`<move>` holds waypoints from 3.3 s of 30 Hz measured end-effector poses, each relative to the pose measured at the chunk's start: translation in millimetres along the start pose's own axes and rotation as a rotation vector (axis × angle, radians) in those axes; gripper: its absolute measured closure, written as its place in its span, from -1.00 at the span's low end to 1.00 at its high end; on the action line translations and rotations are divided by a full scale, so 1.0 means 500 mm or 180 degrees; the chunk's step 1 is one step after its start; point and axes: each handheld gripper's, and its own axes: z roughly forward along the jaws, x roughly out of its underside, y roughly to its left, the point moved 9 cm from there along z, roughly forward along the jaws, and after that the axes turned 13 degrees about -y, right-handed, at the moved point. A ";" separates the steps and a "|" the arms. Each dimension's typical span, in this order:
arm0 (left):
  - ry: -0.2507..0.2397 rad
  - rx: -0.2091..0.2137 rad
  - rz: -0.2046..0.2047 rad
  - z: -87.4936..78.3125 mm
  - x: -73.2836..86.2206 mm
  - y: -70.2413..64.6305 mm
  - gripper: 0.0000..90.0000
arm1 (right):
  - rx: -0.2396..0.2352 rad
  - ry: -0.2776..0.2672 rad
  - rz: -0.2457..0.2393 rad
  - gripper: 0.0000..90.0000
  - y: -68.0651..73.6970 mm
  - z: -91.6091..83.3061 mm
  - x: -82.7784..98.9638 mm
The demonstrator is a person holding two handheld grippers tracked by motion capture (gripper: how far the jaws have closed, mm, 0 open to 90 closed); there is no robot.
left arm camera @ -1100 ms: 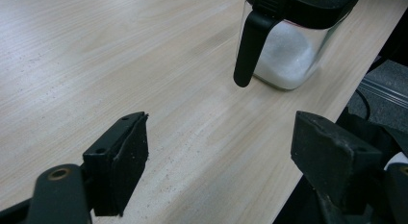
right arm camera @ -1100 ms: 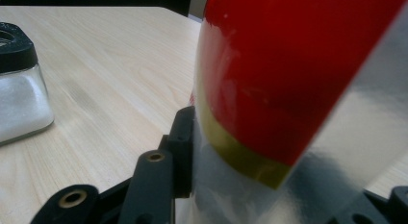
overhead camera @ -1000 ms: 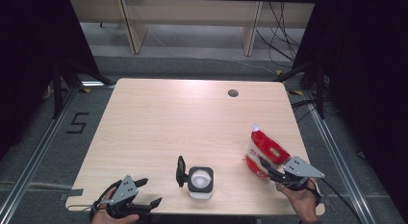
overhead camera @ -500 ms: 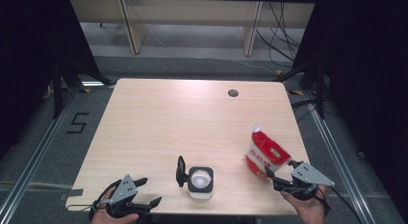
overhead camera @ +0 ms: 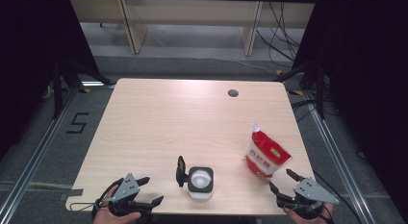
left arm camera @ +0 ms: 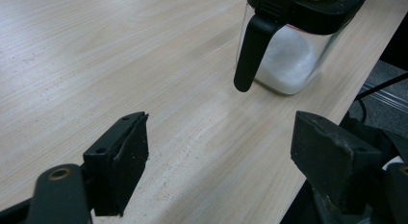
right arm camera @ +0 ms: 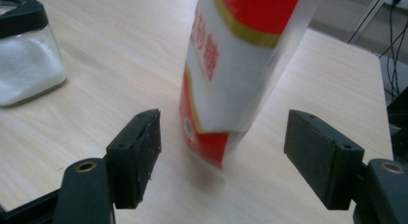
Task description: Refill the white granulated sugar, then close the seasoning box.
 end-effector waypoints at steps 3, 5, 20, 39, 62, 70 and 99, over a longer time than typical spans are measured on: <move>-0.0035 -0.0025 -0.0153 0.003 0.002 -0.004 -0.55 | -0.0080 0.0004 -0.0126 -0.37 0.008 0.001 0.004; 0.0015 -0.0029 -0.0029 -0.001 0.003 0.004 -0.55 | -0.0096 0.0073 -0.0086 -0.38 0.017 -0.002 0.009; -0.0038 -0.0033 -0.0171 0.000 0.001 -0.001 -0.55 | -0.0297 0.0305 -0.0389 -0.43 0.069 0.003 0.034; -0.0172 0.0015 0.0145 0.006 -0.066 -0.003 0.79 | -0.0408 0.0399 -0.0412 -0.42 0.091 0.005 0.042; -0.0251 0.0294 0.0340 0.045 -0.169 -0.055 0.99 | -0.0427 0.0390 -0.0429 -0.40 0.092 0.005 0.042; -0.0261 0.0310 0.0470 0.040 -0.198 -0.055 0.99 | -0.0434 0.0405 -0.0412 -0.40 0.093 0.005 0.042; -0.0016 0.0676 0.0506 0.151 -0.170 -0.134 0.98 | -0.0461 0.0357 -0.0478 -0.40 0.093 0.007 0.039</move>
